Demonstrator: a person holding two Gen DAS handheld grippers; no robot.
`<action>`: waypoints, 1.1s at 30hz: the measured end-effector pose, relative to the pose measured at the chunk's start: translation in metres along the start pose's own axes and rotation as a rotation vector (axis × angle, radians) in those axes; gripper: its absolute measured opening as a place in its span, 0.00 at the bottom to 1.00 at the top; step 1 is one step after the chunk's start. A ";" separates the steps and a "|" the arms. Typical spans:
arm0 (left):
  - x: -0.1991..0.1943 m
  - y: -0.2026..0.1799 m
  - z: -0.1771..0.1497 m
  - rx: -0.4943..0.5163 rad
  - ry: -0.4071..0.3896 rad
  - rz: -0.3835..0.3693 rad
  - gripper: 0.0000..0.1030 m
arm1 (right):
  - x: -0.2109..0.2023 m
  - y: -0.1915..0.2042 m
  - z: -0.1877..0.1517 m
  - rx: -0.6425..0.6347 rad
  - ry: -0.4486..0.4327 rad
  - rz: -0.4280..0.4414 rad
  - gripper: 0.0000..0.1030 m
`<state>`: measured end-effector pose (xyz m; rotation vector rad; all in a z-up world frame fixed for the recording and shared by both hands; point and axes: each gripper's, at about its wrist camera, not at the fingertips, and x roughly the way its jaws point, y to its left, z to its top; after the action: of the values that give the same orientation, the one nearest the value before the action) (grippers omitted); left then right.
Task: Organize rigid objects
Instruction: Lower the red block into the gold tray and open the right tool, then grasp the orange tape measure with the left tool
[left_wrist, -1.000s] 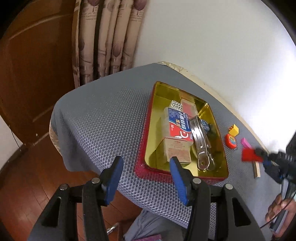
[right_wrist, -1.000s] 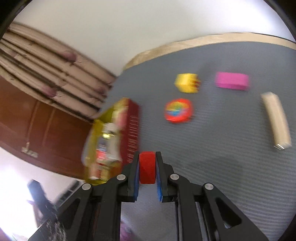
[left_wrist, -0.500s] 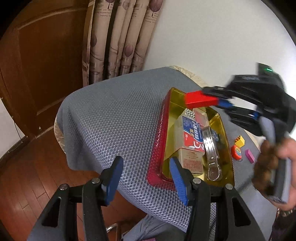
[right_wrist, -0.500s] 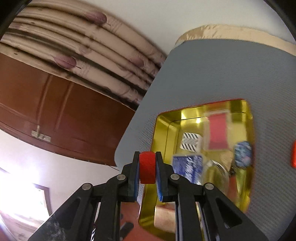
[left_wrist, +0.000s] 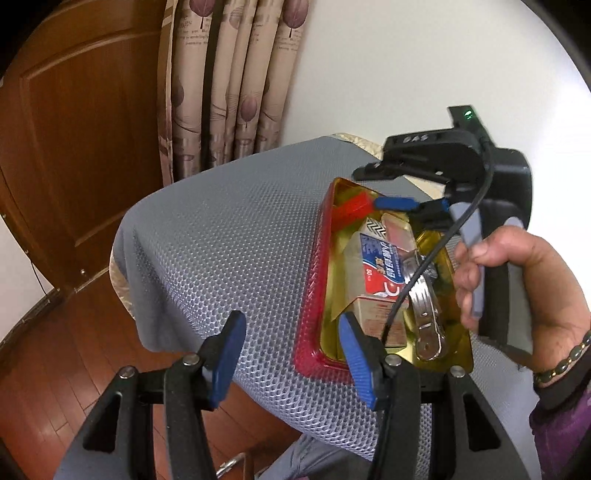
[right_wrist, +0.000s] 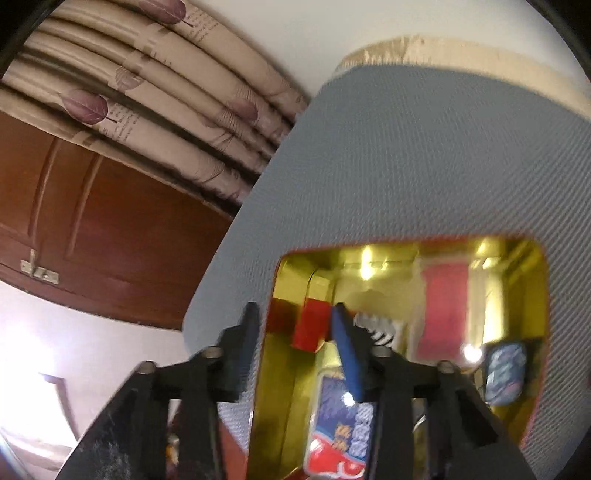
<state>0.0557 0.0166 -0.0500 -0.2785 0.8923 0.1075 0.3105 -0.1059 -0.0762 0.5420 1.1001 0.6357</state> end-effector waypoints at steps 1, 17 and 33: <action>0.000 -0.001 0.000 0.008 -0.002 0.007 0.52 | -0.007 -0.001 0.000 -0.004 -0.022 0.011 0.41; -0.015 -0.036 -0.016 0.174 -0.062 0.041 0.52 | -0.240 -0.183 -0.211 -0.077 -0.484 -0.855 0.86; 0.006 -0.228 -0.014 0.491 0.175 -0.284 0.53 | -0.321 -0.351 -0.272 0.334 -0.453 -0.853 0.99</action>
<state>0.0960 -0.2060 -0.0190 0.0478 1.0124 -0.4010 0.0270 -0.5554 -0.2099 0.4148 0.8897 -0.4070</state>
